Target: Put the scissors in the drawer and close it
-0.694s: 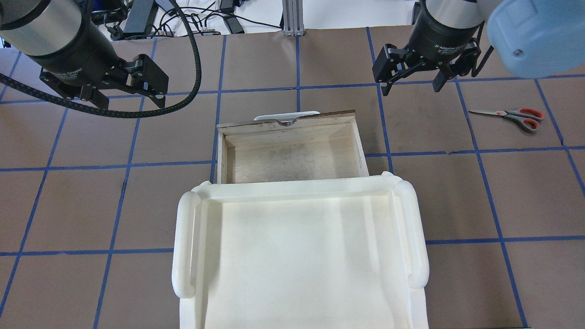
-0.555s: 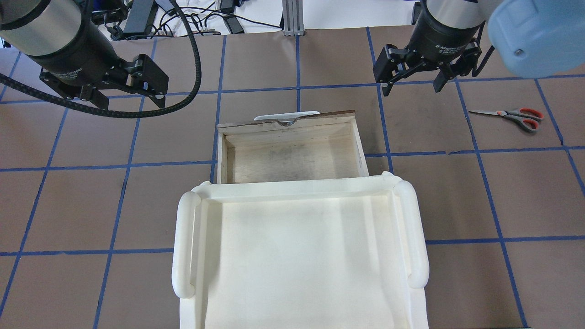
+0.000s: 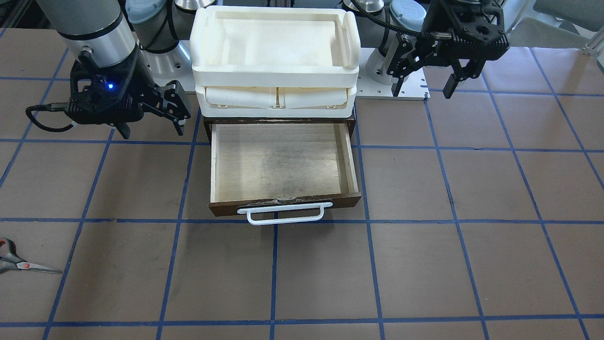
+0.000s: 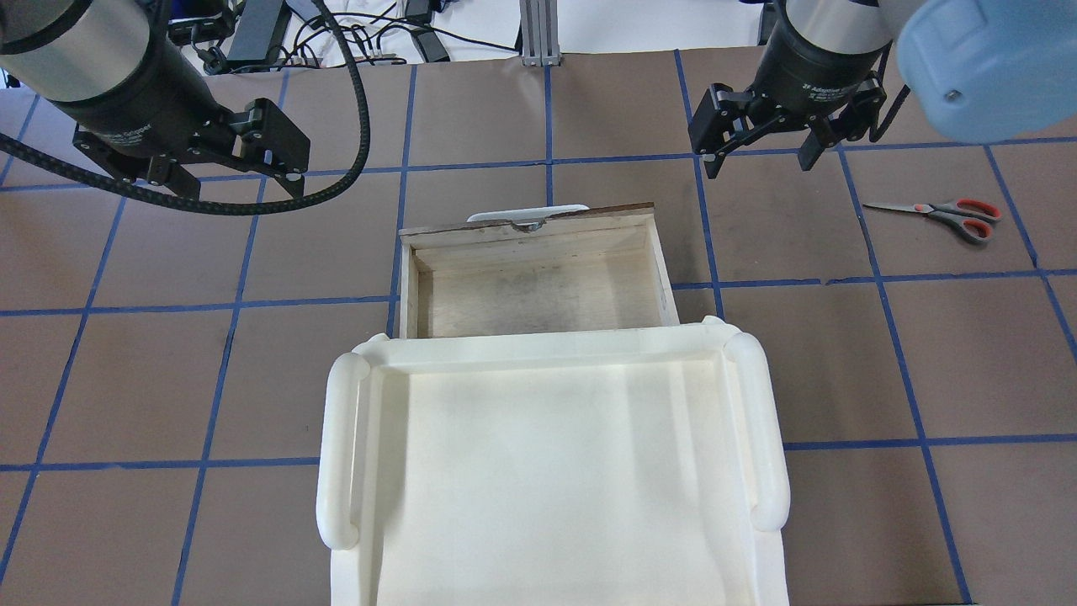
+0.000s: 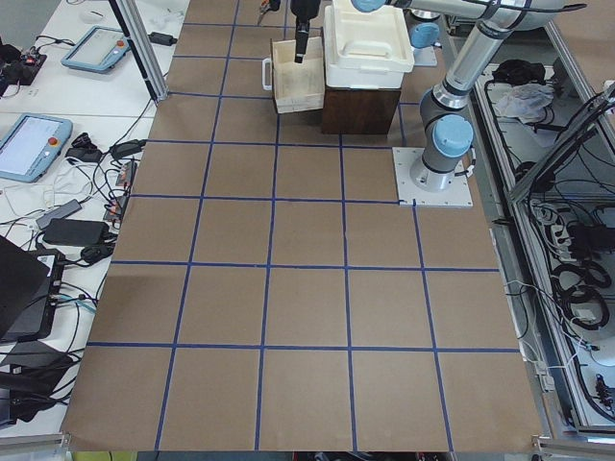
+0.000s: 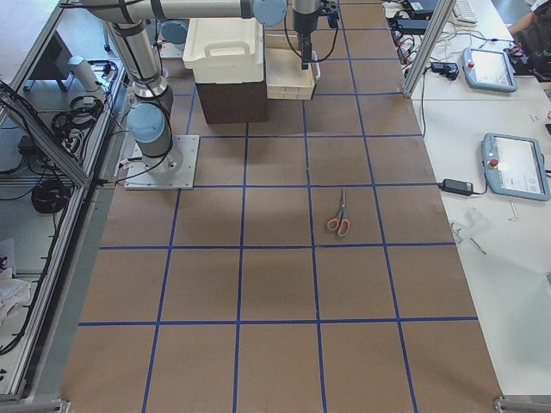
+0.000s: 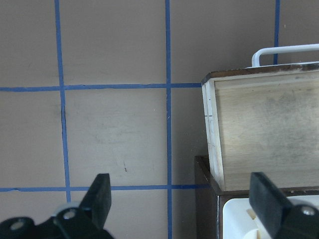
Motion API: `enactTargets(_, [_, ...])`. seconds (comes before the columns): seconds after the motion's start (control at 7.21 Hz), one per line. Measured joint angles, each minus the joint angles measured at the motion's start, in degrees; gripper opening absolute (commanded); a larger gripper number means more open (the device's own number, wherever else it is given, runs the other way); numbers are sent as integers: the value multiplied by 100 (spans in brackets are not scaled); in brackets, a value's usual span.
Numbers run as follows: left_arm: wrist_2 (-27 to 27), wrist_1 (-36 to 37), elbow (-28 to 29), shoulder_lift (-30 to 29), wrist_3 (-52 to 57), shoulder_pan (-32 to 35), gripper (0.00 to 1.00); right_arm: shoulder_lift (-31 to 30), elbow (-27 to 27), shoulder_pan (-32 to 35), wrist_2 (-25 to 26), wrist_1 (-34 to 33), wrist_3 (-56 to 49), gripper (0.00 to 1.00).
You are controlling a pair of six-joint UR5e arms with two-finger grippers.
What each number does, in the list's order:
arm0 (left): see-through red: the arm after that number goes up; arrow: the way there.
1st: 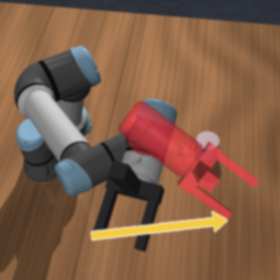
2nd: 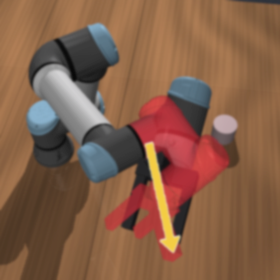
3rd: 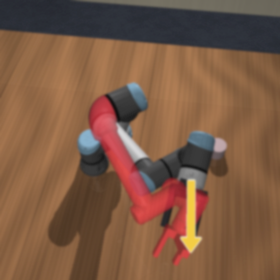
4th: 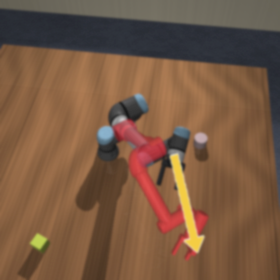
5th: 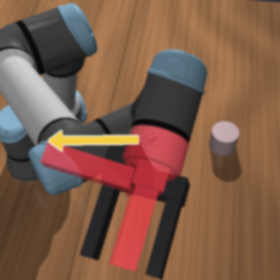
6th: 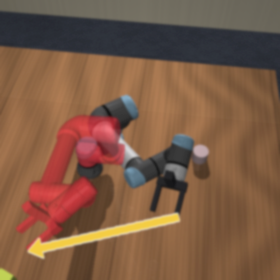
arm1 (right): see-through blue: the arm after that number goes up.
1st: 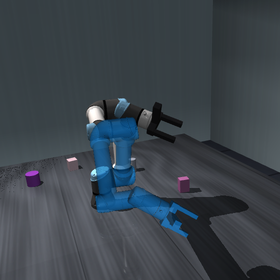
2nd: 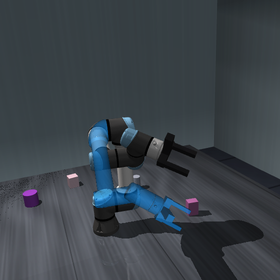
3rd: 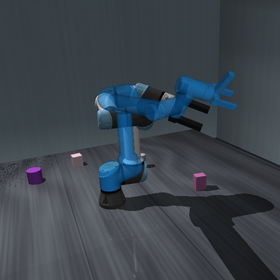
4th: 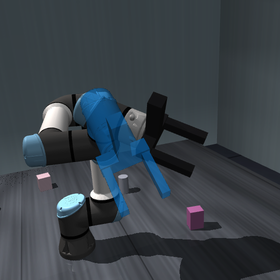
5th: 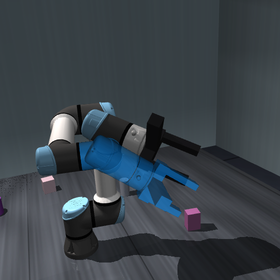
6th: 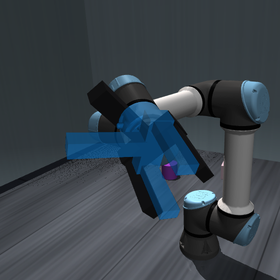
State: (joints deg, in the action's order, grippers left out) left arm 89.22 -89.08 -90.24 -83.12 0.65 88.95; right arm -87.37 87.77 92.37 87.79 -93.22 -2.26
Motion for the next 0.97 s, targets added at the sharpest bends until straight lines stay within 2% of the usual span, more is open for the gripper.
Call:
enactTargets(0.55, [68,-281,800,-470,-35,-38,100,1,18,0,1,28,-155,100])
enactTargets(0.97, [31,-328,729,-458,-13,-37,100,20,34,-112,-12,22,-427,100])
